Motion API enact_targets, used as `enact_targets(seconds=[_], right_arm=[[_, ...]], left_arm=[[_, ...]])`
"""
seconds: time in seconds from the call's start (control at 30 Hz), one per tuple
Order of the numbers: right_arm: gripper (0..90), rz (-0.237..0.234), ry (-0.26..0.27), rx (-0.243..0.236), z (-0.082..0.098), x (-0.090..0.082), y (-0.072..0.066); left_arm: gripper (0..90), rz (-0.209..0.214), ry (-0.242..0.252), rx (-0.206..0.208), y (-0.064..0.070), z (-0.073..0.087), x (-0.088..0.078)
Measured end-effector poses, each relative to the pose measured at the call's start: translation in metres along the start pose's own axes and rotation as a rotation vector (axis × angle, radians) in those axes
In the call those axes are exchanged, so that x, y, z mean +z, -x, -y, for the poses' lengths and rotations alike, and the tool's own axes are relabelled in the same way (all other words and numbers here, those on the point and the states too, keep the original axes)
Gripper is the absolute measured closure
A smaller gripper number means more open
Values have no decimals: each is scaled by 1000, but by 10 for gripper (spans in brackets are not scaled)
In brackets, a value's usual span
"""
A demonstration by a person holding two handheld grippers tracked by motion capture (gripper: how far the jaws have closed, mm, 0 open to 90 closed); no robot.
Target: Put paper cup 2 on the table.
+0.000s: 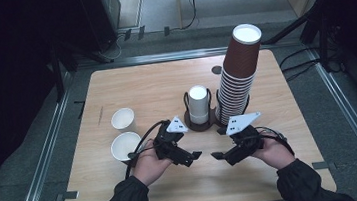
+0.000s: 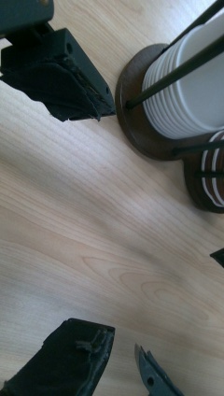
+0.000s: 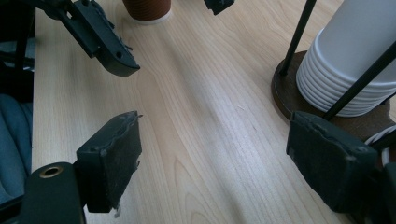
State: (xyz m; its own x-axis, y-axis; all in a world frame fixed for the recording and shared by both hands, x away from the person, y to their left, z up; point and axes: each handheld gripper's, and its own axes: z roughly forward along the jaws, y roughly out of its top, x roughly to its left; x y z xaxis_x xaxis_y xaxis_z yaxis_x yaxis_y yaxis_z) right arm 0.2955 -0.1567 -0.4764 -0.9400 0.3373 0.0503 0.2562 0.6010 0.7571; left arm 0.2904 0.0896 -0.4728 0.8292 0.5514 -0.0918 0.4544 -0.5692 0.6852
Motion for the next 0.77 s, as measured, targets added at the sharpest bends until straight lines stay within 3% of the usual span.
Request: enact_targets(seconds=[0.57, 0.77], right_arm=[[182, -16, -18, -60, 0, 4, -2], [182, -17, -26, -85, 1, 5, -2]], left_arm=[[0, 10, -5, -1, -3, 5, -2], [0, 34, -9, -4, -4, 6, -1]])
